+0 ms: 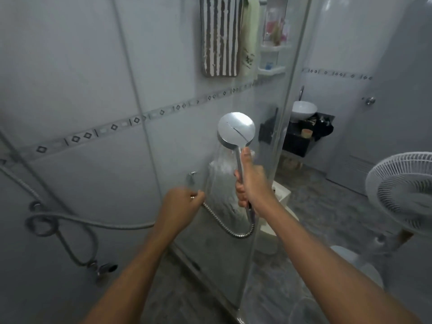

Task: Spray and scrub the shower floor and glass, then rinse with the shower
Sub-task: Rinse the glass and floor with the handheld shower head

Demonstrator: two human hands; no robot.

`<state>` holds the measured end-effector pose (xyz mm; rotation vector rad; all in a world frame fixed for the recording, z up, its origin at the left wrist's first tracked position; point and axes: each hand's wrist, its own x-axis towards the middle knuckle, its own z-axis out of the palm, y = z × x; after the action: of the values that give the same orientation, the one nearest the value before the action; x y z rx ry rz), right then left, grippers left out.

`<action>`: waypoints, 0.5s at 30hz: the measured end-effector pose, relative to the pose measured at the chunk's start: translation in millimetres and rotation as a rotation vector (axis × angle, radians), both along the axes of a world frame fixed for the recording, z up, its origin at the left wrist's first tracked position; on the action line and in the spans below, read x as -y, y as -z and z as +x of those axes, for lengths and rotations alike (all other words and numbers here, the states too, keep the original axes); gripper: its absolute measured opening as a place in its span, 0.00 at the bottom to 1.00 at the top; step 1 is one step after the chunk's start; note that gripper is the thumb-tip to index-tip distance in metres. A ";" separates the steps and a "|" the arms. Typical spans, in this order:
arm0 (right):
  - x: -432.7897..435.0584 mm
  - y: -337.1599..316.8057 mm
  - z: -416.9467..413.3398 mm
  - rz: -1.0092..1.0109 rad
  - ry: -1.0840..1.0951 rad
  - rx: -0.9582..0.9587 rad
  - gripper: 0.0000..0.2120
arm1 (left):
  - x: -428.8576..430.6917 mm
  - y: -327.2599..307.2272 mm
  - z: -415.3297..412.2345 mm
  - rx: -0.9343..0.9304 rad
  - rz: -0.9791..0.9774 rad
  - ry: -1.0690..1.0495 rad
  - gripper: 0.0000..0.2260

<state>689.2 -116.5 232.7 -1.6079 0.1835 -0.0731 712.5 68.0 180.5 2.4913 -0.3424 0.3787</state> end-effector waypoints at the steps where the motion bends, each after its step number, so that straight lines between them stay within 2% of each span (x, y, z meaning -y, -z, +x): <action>1: -5.4 -4.5 9.4 0.005 -0.011 0.022 0.32 | -5.6 -5.0 8.6 0.026 -0.012 -0.015 0.21; 9: -67.3 -70.9 101.7 -0.054 -0.114 0.169 0.31 | -56.7 -60.6 84.6 0.168 -0.126 -0.122 0.25; 15: -104.8 -128.7 173.7 0.042 -0.089 0.234 0.33 | -100.4 -115.3 147.6 0.282 -0.231 -0.203 0.23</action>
<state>862.9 -11.7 361.3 -1.5496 -0.0672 -0.1870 860.1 168.4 295.8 2.2522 -0.1457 0.8102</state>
